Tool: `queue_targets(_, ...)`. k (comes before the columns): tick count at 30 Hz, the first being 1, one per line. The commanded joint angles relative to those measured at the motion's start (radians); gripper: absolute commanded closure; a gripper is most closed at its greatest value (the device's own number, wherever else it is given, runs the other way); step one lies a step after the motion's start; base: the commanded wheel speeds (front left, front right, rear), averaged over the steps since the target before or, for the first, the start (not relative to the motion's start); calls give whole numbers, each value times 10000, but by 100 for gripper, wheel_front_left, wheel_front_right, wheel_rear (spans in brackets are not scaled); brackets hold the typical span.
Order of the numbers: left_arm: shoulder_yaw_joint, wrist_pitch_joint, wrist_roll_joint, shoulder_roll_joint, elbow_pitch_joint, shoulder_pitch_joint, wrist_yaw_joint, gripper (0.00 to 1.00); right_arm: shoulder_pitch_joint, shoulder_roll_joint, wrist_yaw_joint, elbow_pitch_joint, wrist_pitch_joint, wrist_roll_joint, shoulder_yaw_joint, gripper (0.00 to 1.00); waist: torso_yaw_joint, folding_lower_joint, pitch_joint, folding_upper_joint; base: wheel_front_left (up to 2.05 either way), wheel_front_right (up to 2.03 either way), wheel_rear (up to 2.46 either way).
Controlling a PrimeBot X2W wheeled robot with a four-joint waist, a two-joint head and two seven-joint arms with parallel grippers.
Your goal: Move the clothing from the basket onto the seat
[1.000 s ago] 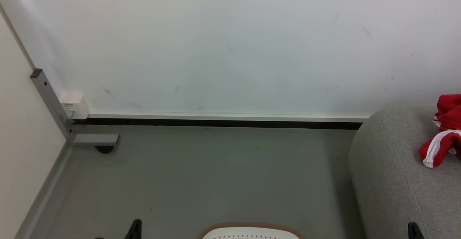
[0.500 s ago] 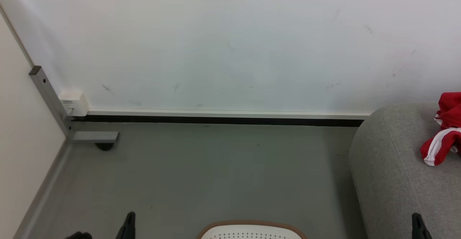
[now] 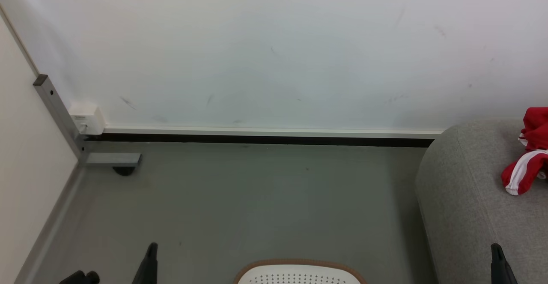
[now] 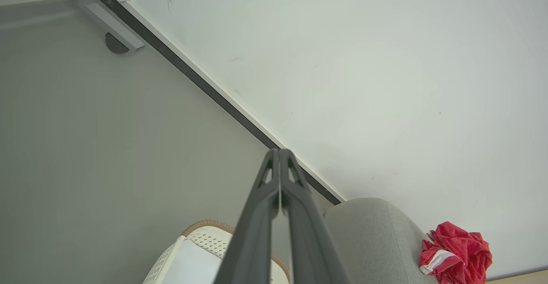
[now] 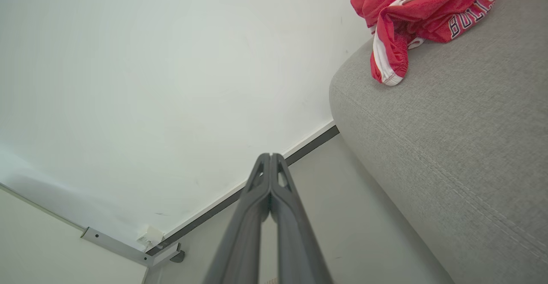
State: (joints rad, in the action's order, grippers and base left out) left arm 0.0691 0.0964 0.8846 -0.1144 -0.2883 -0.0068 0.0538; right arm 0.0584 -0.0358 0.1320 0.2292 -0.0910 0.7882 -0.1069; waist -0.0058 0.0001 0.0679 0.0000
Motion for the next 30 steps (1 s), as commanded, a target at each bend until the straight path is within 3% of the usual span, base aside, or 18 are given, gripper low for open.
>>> queue_targets(1,-157,-100,410,-22,156,-300,84,100,-353,-117,-8,-70,92,466,-34,100,2,0,-17,0,0,0,0)
queue_targets(30,-876,-958,3277,250,289,-631,379,100,-927,-152,-13,22,911,3734,-58,100,20,0,-247,0,0,0,0)
